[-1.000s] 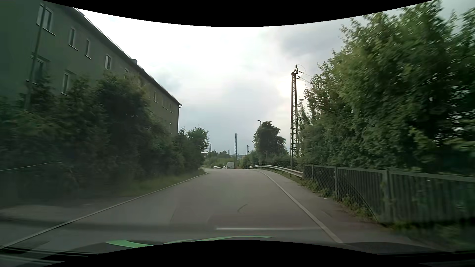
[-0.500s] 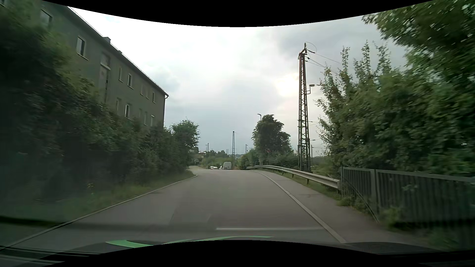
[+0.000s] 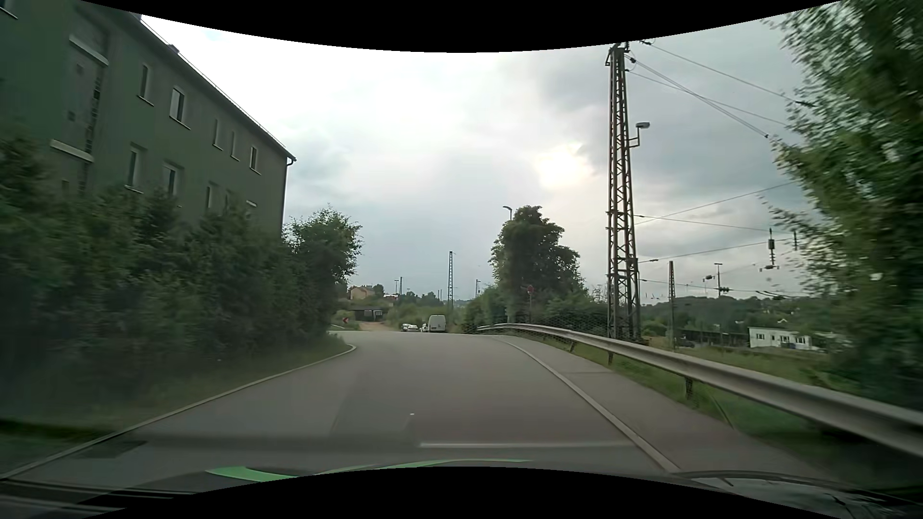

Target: Follow the waypoints while adhering to traffic rules and regulations

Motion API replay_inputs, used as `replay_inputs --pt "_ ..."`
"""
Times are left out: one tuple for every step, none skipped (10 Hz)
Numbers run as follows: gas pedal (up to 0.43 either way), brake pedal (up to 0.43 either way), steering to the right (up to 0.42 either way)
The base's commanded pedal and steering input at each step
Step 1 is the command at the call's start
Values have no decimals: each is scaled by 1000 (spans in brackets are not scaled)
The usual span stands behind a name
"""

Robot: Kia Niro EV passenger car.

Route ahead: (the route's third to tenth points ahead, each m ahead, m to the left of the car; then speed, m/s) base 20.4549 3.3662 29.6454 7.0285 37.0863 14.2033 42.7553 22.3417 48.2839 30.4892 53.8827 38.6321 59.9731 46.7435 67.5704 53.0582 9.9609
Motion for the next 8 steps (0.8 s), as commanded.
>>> replay_inputs --pt "0 0 0" --pt "0 0 -2" --pt "0 0 -2" --pt "0 0 -2" --pt "0 0 -5" --pt "0 0 -7" --pt "0 0 -10" --pt "0 0 -15"
